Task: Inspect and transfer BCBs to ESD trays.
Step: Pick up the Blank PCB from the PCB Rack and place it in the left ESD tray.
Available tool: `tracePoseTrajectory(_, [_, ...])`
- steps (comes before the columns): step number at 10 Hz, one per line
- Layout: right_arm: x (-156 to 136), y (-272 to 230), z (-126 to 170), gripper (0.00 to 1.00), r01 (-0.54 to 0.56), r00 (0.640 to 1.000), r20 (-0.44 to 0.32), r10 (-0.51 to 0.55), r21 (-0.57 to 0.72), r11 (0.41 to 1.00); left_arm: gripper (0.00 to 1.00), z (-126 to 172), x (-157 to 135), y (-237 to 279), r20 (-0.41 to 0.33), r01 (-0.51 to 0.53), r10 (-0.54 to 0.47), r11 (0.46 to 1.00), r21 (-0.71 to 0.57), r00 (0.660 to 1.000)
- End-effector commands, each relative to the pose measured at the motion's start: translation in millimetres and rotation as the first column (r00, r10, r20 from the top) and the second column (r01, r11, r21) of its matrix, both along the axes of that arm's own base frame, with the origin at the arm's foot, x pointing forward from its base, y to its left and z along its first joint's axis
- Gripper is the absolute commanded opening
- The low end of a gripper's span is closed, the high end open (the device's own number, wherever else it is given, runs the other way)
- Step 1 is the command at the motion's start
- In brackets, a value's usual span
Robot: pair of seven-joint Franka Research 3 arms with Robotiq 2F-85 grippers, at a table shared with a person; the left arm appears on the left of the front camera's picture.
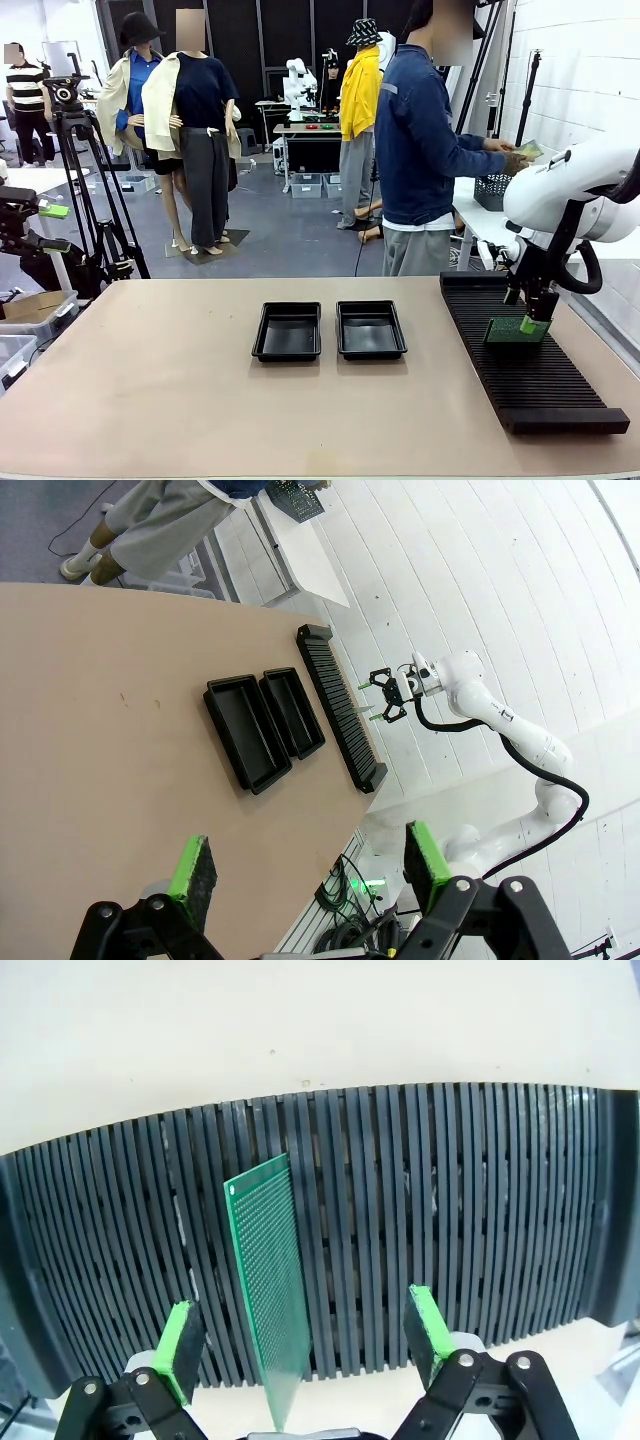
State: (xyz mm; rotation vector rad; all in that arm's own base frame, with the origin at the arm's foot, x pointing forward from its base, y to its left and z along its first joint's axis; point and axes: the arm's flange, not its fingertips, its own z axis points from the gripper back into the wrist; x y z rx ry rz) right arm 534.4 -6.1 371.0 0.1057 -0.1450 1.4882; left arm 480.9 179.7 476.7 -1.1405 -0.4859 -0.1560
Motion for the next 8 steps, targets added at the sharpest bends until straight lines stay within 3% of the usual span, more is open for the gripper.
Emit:
tracePoseTrajectory(1, [2.6,3.5,-3.1,1.00,0.007,1.000,0.017,-0.007,0.009,1.000,1.00,1.9,-0.1,0.2,-0.007,-0.007,0.007,1.000,-0.001,1.000])
tracePoseTrajectory(6, [3.7,4.2,-1.5,1.00,0.020,1.000,0.001,-0.020,-0.005,1.000,1.00,1.9,-0.1,0.2,-0.007,-0.007,0.007,1.000,-0.001,1.000])
tracePoseTrajectory(8, [4.0,5.0,-1.8,0.88,0.020,1.000,-0.013,-0.020,-0.008,1.000,1.00,1.9,-0.1,0.2,-0.007,-0.007,0.007,1.000,-0.001,1.000])
